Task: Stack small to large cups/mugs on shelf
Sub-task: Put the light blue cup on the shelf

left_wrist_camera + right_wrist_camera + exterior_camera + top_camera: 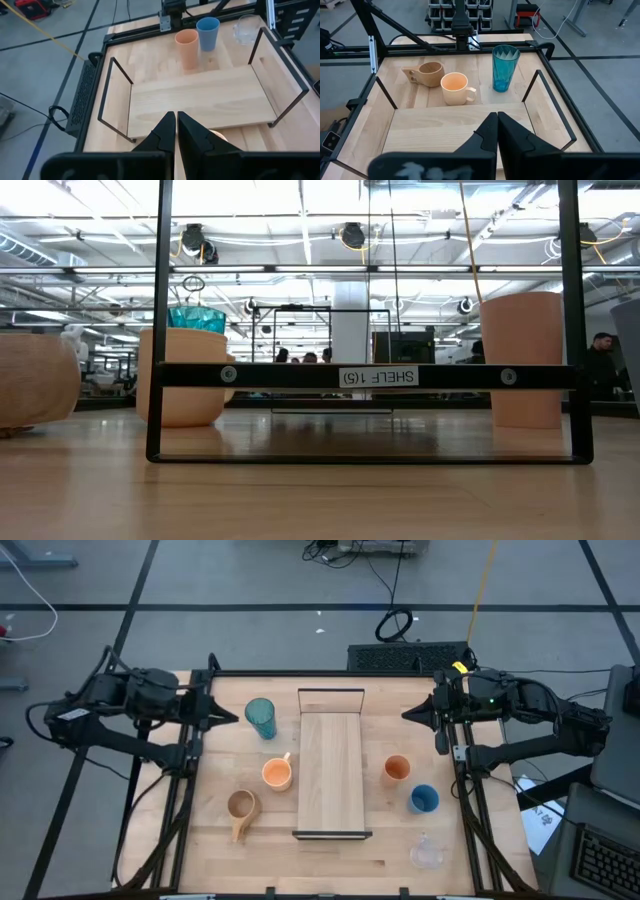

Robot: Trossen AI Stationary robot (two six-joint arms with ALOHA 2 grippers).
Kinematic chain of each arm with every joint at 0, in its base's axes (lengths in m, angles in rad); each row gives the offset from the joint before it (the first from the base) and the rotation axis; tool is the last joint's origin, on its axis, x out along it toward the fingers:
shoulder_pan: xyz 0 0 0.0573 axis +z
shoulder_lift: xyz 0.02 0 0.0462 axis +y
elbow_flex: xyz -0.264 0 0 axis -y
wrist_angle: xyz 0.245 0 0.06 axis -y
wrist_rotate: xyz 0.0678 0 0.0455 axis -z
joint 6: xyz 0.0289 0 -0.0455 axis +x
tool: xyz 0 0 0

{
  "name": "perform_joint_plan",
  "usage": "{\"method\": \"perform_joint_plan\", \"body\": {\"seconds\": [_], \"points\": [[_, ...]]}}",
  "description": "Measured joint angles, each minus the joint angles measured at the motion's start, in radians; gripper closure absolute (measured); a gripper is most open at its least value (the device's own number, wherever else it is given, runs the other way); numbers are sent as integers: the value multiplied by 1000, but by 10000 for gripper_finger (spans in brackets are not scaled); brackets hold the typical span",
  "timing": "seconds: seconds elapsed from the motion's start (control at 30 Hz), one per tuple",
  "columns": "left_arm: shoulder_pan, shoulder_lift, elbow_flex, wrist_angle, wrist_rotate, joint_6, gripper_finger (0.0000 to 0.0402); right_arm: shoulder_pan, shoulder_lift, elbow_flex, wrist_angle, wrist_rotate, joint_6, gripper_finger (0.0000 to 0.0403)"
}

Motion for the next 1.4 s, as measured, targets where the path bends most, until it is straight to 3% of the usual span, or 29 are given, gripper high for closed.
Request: {"method": "perform_joint_plan", "body": {"seconds": [0.6, 0.93, 1.4], "points": [[-91, 2, -3, -31, -35, -52, 380, 0, 0, -1, 0, 0, -26, 403], [-121, 79, -4, -36, -80, -86, 380, 0, 0, -4, 3, 0, -35, 403], [-141, 148, -4, -40, -80, -78, 380, 0, -3, -254, 197, 0, -16, 403]]}}
